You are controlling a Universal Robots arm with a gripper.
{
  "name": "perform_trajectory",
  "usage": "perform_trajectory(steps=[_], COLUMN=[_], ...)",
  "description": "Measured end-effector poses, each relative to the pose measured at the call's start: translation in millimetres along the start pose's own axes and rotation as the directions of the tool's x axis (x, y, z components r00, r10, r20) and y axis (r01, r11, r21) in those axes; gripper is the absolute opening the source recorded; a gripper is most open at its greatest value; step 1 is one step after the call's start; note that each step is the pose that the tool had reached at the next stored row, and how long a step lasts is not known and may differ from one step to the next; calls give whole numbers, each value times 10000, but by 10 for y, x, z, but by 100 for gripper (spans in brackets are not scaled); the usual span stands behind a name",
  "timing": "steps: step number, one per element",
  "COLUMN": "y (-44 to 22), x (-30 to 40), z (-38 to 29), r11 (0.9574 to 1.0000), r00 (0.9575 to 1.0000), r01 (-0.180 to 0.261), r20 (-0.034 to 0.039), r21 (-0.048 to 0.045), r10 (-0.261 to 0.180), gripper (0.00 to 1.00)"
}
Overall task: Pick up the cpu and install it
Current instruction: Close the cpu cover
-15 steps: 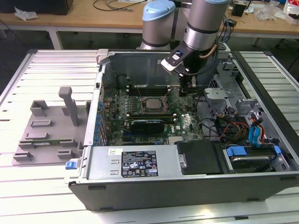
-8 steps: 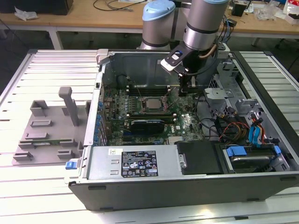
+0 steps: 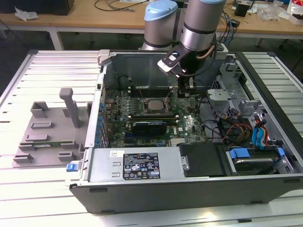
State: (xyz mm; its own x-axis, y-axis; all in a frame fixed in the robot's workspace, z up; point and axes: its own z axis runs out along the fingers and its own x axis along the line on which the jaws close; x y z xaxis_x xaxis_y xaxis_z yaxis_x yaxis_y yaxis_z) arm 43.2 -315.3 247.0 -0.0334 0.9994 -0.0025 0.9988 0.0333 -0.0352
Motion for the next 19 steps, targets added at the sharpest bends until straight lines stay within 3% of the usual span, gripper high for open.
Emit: perform_trajectory(steps=[11, 16, 19], y=[-308, -398, -495], x=[10, 13, 16], z=[14, 19, 27], r11=[10000, 10000, 10000], r00=[10000, 10000, 10000], r01=[-1, -1, -1], r20=[1, 0, 1], r21=[0, 0, 1], r10=[1, 1, 1], gripper=[11, 11, 11])
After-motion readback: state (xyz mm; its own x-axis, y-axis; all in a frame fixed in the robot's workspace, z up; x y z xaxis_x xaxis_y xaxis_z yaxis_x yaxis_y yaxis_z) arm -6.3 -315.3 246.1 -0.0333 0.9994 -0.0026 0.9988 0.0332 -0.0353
